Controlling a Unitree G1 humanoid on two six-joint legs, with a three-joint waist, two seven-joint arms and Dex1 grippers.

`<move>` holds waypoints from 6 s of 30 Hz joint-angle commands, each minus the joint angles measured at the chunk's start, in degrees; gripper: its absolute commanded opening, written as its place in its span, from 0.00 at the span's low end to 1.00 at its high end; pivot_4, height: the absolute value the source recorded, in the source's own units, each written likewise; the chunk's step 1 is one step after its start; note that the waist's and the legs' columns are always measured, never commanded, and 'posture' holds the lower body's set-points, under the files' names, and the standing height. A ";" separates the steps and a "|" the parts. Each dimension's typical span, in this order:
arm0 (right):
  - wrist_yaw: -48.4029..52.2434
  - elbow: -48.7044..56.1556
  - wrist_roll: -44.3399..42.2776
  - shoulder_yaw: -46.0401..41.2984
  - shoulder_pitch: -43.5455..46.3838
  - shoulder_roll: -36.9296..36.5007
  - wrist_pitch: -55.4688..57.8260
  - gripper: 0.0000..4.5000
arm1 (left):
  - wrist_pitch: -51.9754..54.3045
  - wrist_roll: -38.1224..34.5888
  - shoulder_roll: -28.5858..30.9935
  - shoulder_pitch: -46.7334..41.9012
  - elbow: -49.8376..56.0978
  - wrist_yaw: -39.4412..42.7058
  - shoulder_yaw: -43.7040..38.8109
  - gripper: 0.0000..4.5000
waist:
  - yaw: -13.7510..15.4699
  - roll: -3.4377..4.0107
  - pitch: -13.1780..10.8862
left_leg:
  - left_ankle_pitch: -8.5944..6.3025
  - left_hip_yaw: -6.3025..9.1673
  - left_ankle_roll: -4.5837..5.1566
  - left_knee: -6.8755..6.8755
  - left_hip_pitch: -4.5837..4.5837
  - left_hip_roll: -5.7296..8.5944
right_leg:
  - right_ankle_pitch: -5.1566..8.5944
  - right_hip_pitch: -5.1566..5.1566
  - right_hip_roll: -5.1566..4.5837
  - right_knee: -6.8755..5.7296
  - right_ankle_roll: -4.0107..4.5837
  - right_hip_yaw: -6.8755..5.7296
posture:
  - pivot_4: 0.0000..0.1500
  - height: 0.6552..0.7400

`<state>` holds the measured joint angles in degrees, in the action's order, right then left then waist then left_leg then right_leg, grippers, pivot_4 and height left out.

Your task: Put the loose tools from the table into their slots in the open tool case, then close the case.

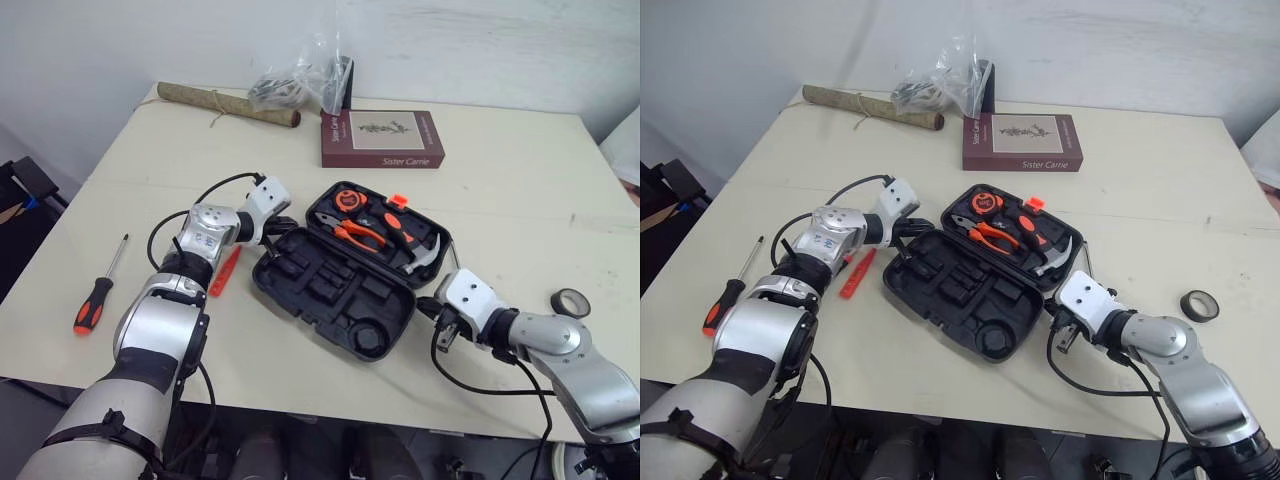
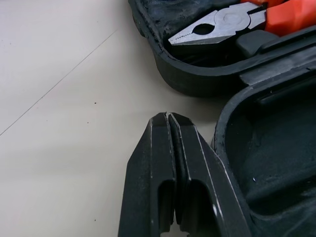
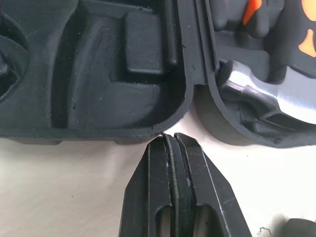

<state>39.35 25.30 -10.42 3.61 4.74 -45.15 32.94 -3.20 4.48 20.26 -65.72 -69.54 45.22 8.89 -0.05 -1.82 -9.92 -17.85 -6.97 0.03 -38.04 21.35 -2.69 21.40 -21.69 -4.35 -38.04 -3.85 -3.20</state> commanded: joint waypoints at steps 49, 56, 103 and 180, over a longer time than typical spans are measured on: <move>24.98 -13.64 -2.30 -7.10 0.30 -3.73 -37.83 0.00 | 19.88 -16.56 21.20 45.11 69.50 22.73 -11.17 0.01 | -1.60 0.12 -0.07 | 0.00 0.21 0.00 0.09 -0.05 -0.07 | 0.00 0.15 -0.04 0.04 0.00 -0.10 | 1.00 1.00; 26.87 -13.25 -11.40 -26.94 -16.80 -3.44 -43.89 0.00 | 24.24 -26.95 28.97 57.21 74.43 21.56 -31.58 0.01 | -1.30 0.19 -0.11 | -0.03 0.31 0.04 0.10 -0.16 -0.06 | 0.00 0.37 -0.11 0.17 0.00 -0.12 | 1.00 1.00; 17.54 3.67 -27.50 -23.47 -16.41 8.74 -30.59 0.99 | 33.16 -36.78 24.91 71.57 88.02 -8.45 -42.22 0.98 | -1.59 0.53 0.14 | -0.14 0.01 -0.13 0.97 -0.83 -0.04 | 0.10 0.43 -0.07 0.20 0.17 0.23 | 1.00 1.00; 32.29 -10.25 -25.12 -21.21 -9.11 3.98 -35.50 1.00 | 30.99 -18.20 35.33 34.54 92.40 25.46 8.98 0.18 | -1.69 0.83 -0.25 | 0.14 0.00 -0.19 0.82 -0.28 -0.07 | 0.08 0.09 0.20 0.35 0.15 0.25 | 1.00 1.00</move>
<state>71.91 13.54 -35.25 -15.76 -4.06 -41.25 -1.25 25.83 -14.69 55.95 -30.20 21.63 70.08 16.57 -1.74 -0.99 -10.18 -17.71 -6.97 -0.16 -37.22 21.06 -2.78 21.48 -21.60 -4.13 -37.70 -3.70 -2.92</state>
